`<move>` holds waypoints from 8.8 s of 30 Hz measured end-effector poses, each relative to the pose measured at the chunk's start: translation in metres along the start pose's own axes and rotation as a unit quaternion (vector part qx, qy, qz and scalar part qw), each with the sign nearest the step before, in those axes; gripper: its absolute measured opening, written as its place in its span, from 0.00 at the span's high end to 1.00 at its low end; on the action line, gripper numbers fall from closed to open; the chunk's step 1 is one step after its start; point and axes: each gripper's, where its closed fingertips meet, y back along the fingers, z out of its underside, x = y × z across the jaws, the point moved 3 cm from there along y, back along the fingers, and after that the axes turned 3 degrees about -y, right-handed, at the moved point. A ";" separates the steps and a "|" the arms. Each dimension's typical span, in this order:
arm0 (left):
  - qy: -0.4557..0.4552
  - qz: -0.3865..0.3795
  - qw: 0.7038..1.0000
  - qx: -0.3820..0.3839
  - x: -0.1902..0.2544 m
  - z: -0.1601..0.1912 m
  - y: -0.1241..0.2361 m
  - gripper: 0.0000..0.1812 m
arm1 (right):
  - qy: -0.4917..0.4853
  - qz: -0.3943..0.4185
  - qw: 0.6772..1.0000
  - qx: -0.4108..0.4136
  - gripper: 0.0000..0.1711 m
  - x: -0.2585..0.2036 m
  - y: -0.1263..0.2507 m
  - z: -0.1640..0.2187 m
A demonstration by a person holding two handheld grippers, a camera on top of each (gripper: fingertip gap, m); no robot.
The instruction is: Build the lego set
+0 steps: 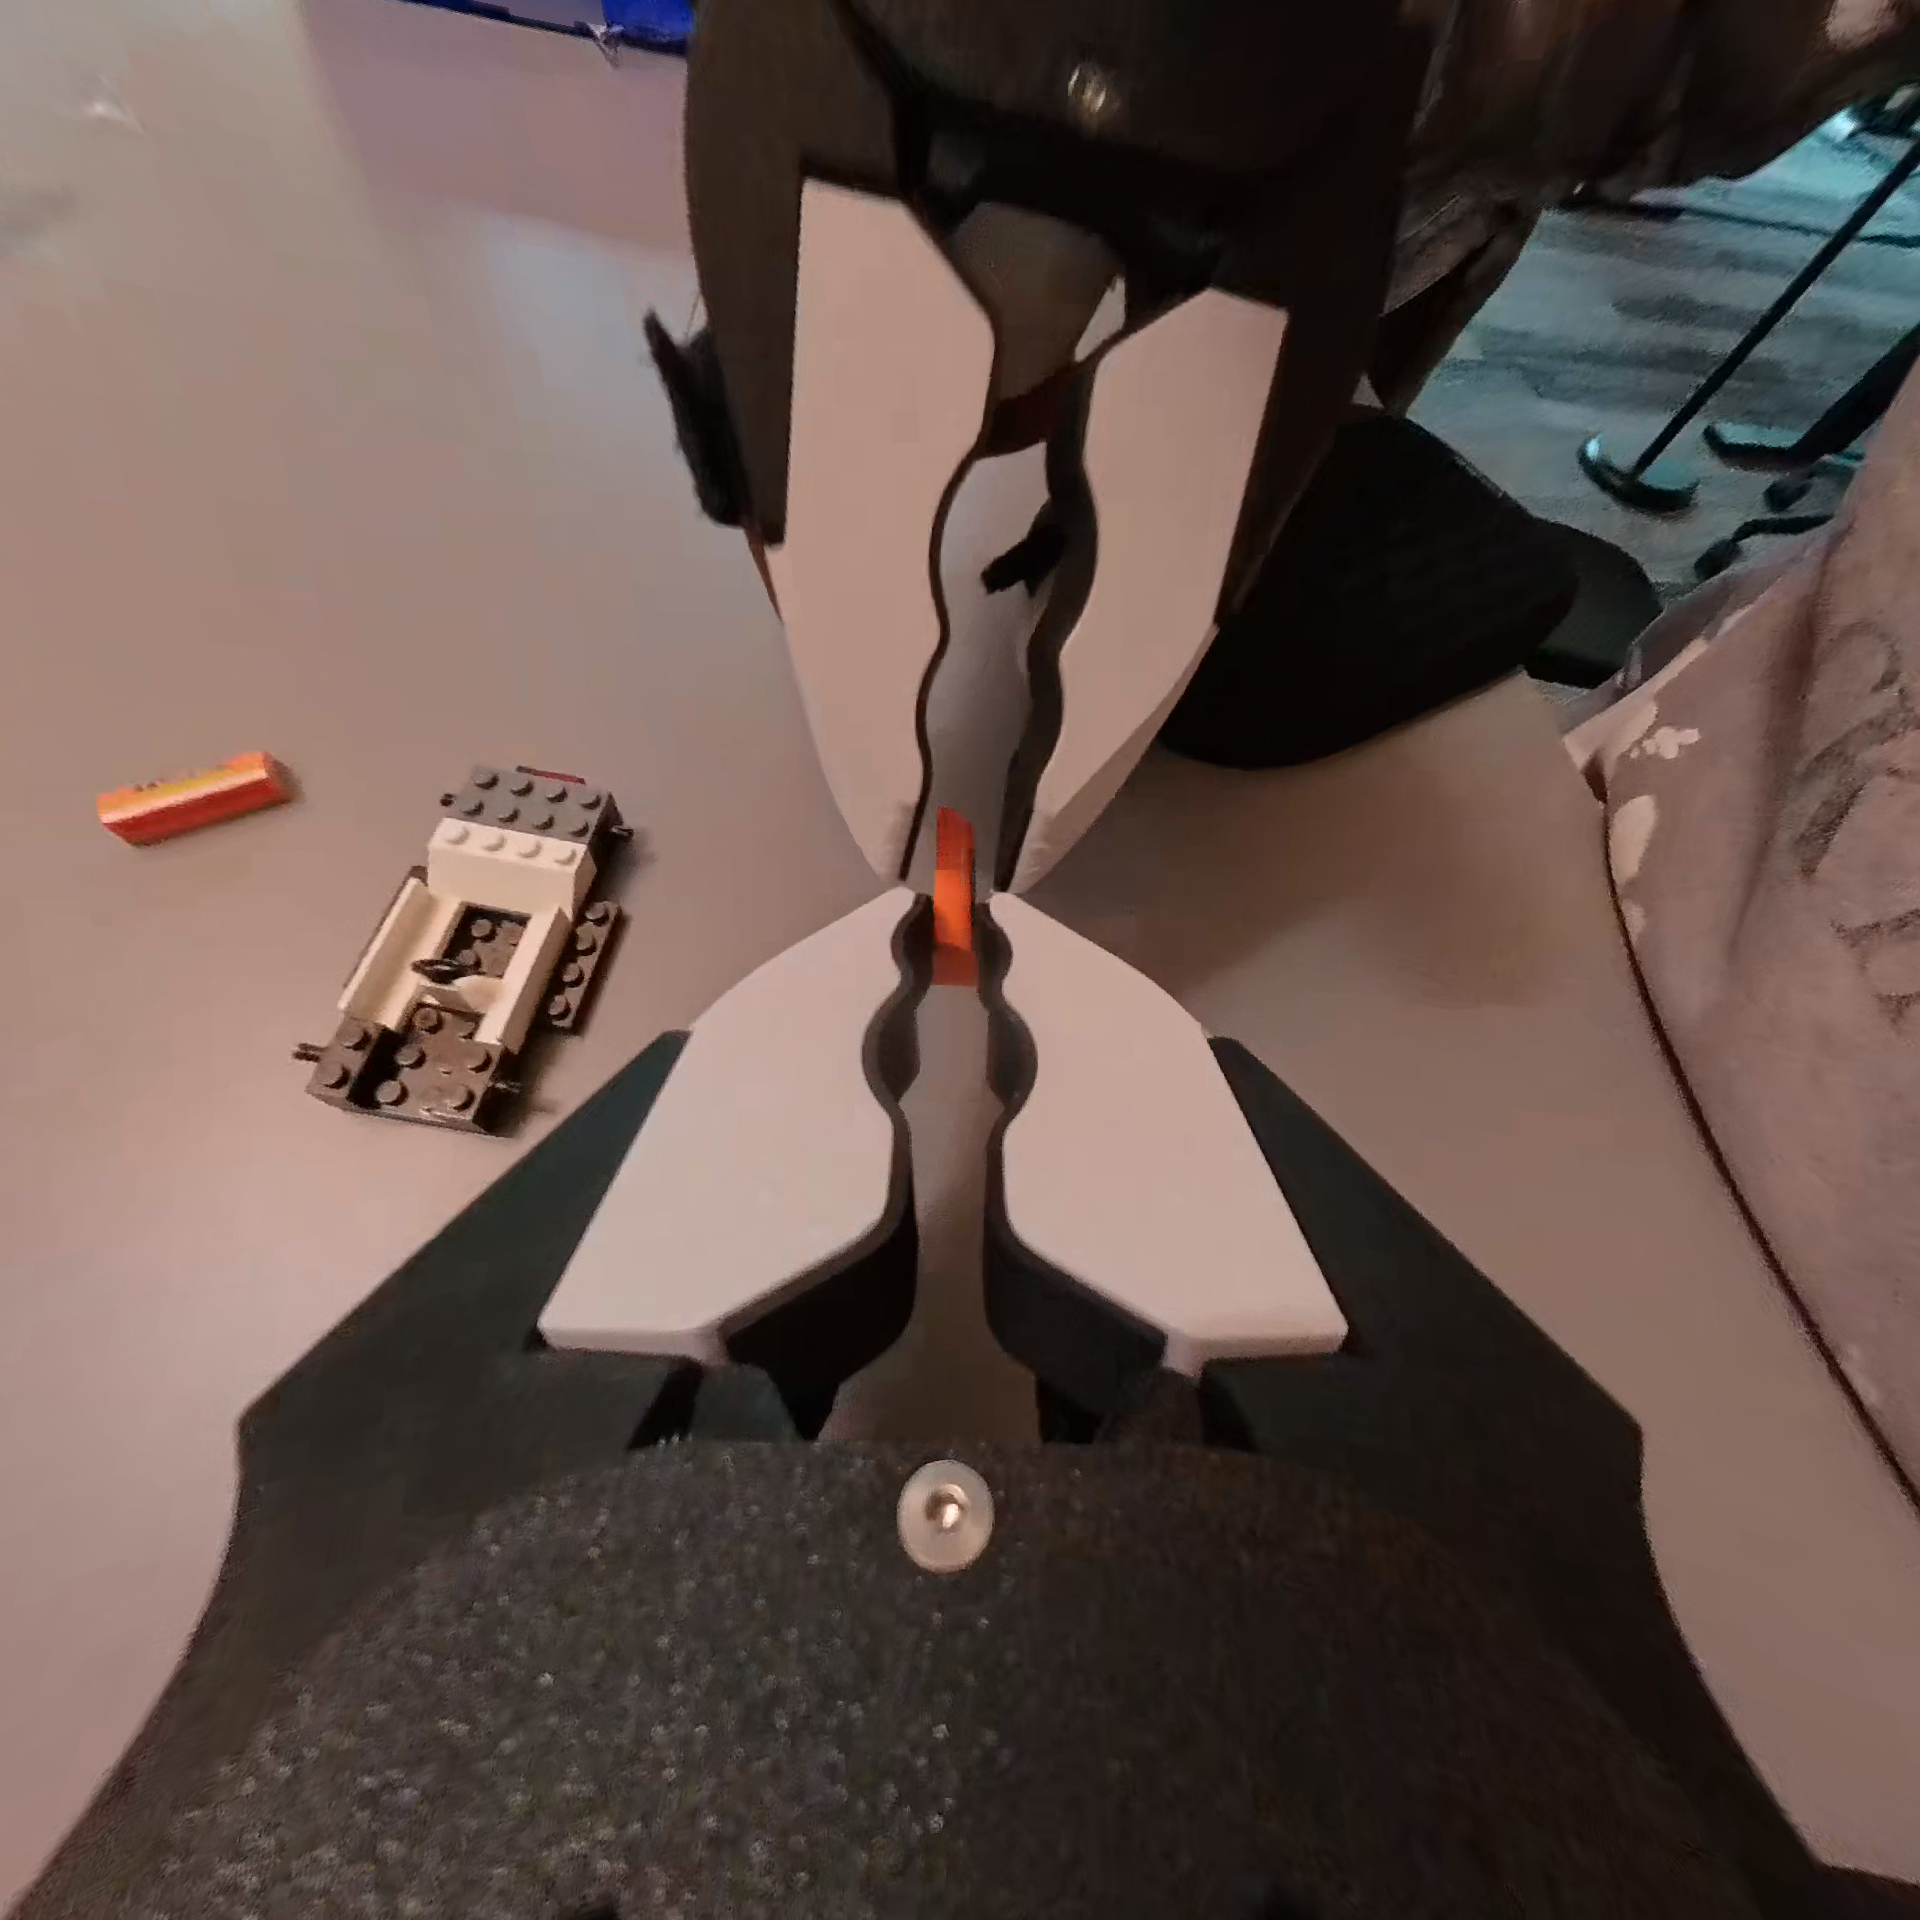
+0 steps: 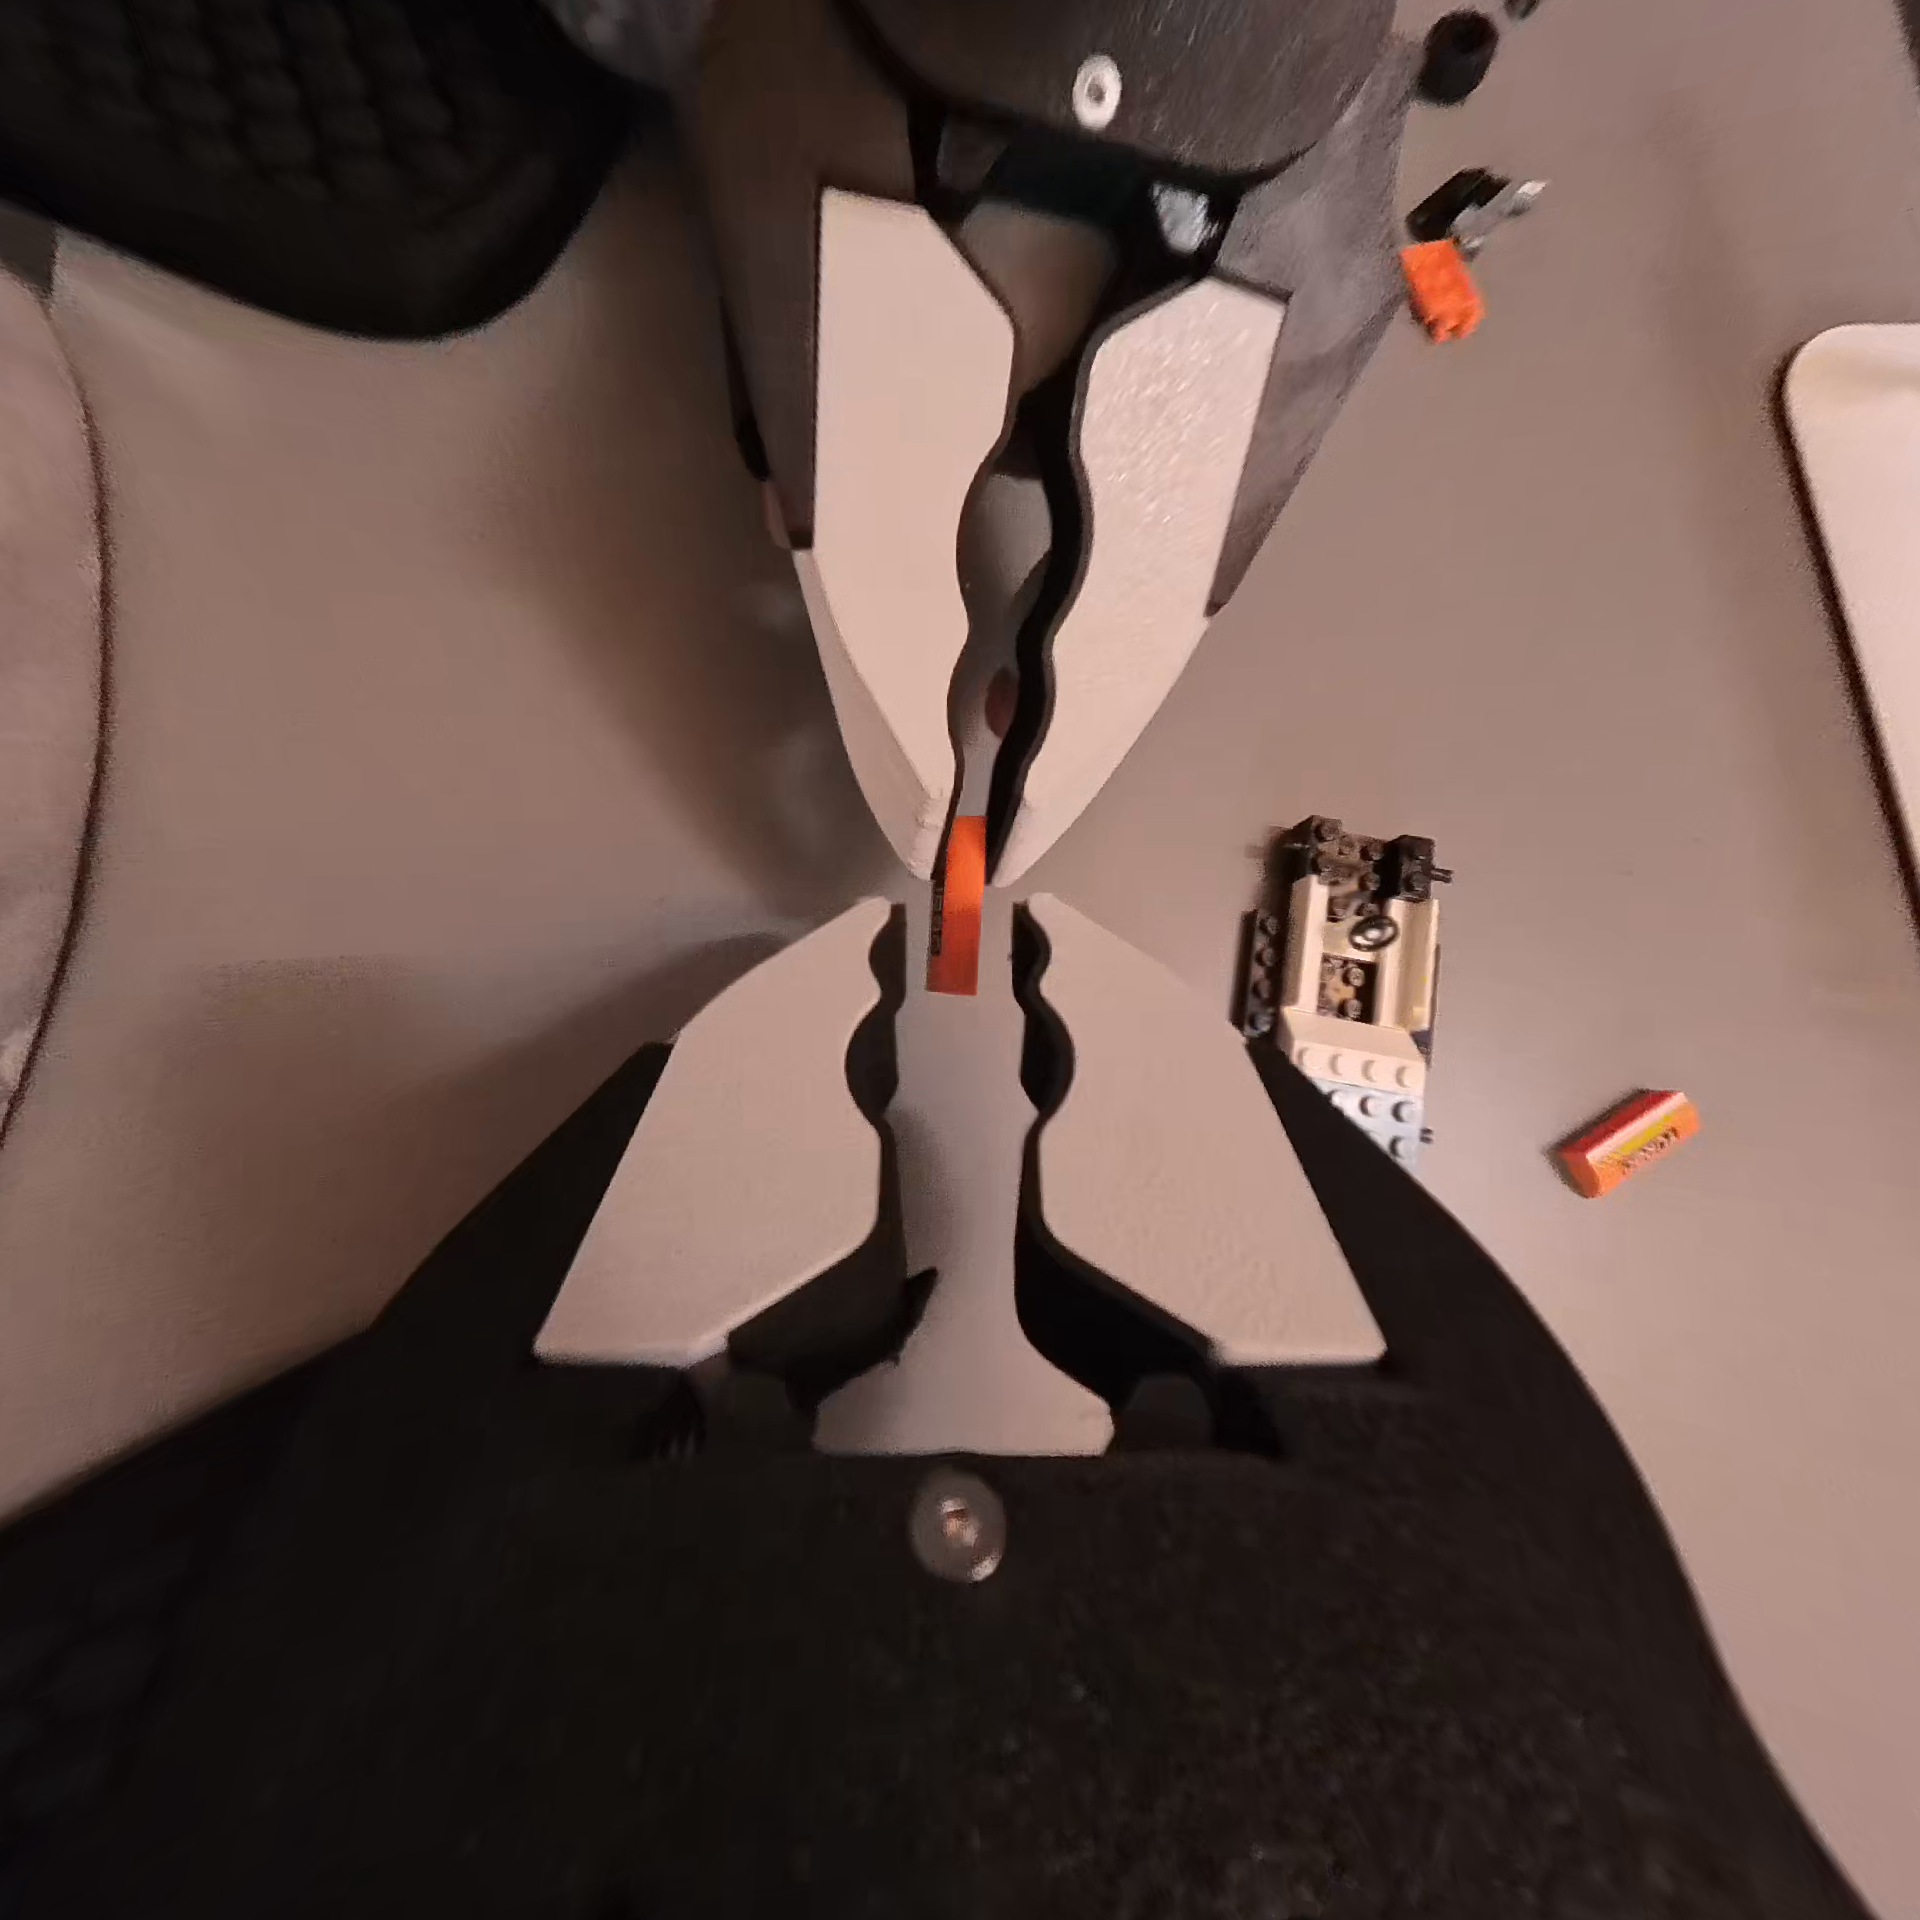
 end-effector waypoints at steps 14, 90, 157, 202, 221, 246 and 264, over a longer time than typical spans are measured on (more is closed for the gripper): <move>-0.034 -0.119 0.987 -0.102 -0.091 0.036 0.031 0.72 | -0.044 0.023 0.999 0.004 0.96 0.025 0.019 0.022; 0.171 -0.038 0.982 -0.072 -0.044 0.032 0.005 0.75 | 0.170 0.326 0.927 -0.074 0.76 0.020 -0.032 0.019; 0.264 -0.055 0.962 0.032 -0.057 -0.070 0.052 0.75 | 0.274 0.422 0.858 -0.106 0.88 0.048 0.065 -0.056; 0.174 -0.145 0.973 0.040 -0.049 -0.002 0.050 0.75 | -0.013 -0.005 0.984 -0.177 0.76 0.002 0.007 0.055; 0.181 -0.156 0.970 0.043 -0.057 0.005 0.053 0.75 | -0.037 0.005 0.998 0.050 0.80 0.046 -0.023 0.038; 0.157 -0.175 0.970 0.067 -0.068 0.007 0.074 0.75 | -0.228 0.293 0.905 -0.208 0.81 0.029 -0.008 0.042; 0.133 -0.165 0.976 0.043 -0.059 0.024 0.081 0.75 | -0.323 0.315 0.865 -0.219 0.92 0.044 -0.012 0.058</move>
